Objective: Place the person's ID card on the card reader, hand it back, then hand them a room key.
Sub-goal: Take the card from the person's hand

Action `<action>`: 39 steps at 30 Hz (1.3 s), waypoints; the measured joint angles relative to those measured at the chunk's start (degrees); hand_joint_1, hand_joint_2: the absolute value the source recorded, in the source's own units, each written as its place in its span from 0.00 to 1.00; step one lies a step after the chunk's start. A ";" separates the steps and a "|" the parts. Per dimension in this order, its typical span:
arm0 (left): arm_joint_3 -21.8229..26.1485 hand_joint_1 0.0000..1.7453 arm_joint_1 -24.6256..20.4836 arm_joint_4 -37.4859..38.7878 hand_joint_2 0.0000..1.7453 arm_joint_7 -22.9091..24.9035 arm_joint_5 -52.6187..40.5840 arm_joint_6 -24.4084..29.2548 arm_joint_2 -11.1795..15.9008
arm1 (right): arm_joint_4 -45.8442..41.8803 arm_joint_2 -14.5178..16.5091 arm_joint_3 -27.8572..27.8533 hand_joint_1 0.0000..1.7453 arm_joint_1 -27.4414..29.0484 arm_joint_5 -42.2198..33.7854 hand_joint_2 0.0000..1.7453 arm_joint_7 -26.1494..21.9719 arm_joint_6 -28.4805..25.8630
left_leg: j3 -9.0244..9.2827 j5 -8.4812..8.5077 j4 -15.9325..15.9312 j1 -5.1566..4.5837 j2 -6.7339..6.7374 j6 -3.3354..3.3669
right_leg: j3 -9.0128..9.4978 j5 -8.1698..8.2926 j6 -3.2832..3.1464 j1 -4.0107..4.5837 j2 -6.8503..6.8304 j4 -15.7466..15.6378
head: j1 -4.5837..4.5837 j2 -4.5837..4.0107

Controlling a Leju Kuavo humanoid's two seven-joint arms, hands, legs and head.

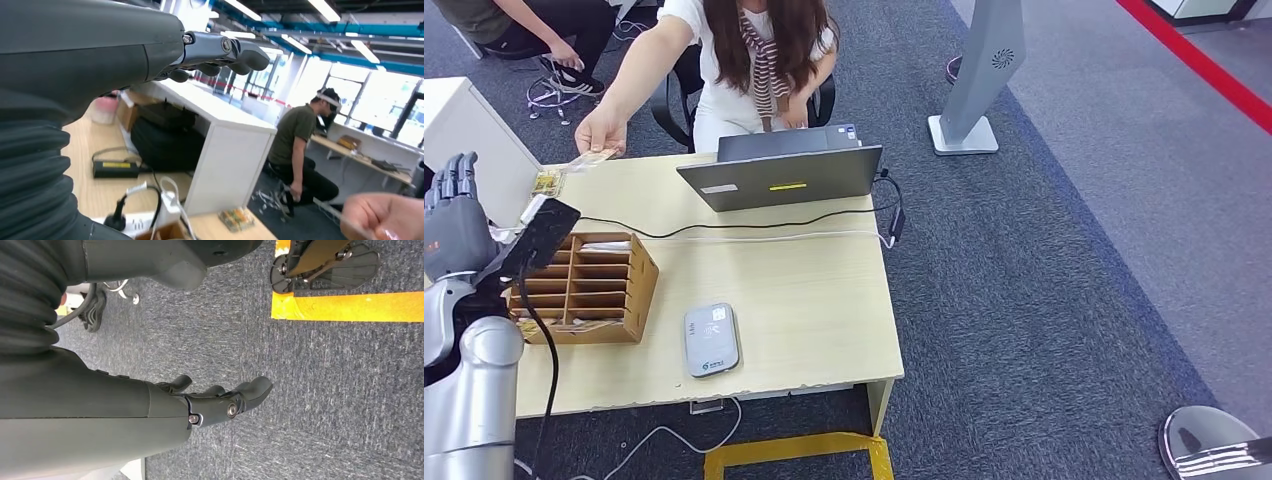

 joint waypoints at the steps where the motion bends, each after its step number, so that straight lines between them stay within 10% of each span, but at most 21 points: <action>1: -0.48 0.00 -1.10 0.90 1.00 0.67 -1.42 0.64 0.45 | 0.02 0.01 0.14 0.00 -0.06 0.10 1.00 0.10 0.02 | 0.00 0.00 0.00 0.00 0.00 -0.01 | 0.00 0.00 0.00 0.00 0.00 0.00 | 0.00 0.00; 17: -7.45 0.00 -15.75 13.32 1.00 10.87 -22.42 9.46 4.84 | 0.23 0.03 1.89 0.00 -0.70 2.25 1.00 1.45 1.02 | -0.02 0.02 0.01 0.03 -0.01 -0.02 | 0.00 0.00 0.00 0.03 0.00 0.02 | 0.00 0.00; 39: -10.46 0.00 -16.76 15.76 1.00 12.70 -22.54 7.86 5.27 | 0.33 0.03 2.01 0.00 -0.70 2.89 1.00 1.44 1.05 | -0.02 0.02 0.01 0.03 0.00 -0.03 | 0.00 0.00 0.00 0.03 0.01 0.04 | -0.01 0.00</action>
